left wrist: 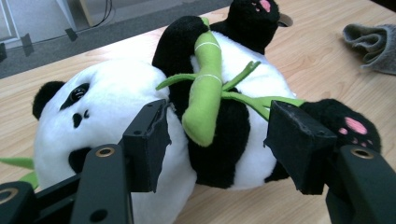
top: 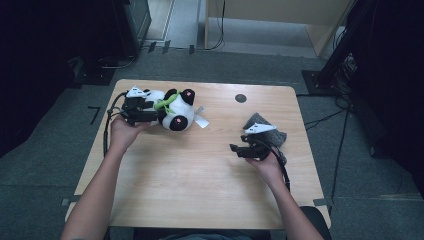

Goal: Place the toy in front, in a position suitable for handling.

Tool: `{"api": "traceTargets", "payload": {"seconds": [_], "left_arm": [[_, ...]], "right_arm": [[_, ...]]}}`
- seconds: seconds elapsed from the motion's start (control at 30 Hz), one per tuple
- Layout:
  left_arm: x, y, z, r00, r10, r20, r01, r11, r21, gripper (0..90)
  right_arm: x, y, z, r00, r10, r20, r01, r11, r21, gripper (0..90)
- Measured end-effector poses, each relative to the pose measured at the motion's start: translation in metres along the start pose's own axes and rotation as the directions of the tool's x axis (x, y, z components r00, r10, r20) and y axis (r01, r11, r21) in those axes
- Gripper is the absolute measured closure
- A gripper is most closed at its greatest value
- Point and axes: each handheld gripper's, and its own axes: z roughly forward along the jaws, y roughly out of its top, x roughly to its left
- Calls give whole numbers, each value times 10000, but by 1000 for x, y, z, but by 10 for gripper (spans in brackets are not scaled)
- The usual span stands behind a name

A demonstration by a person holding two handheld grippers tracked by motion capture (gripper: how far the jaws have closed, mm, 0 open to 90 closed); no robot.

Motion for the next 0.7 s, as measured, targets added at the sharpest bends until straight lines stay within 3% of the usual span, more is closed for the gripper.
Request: {"api": "traceTargets", "payload": {"seconds": [0.13,0.3,0.43,0.57,0.7], "left_arm": [[0,0,6,9995,207,-257,-211,9997,-143,404],[4,-2,15,9997,-252,23,252,9992,-324,429],[5,-2,18,9996,-270,11,270,9988,-403,467],[3,-2,19,9993,-319,215,326,9988,-371,606],[-1,0,17,10000,-66,12,66,9992,-395,723]], "right_arm": [[-2,0,-2,10000,88,-3,-88,10000,-45,385],[-6,1,-5,9999,118,116,-115,9995,-290,400],[-10,1,-10,9994,243,266,-230,9986,-480,406],[-17,0,-14,9977,348,582,-315,9979,-569,406],[-25,-2,-17,9954,592,760,-535,9958,-746,406]]}}
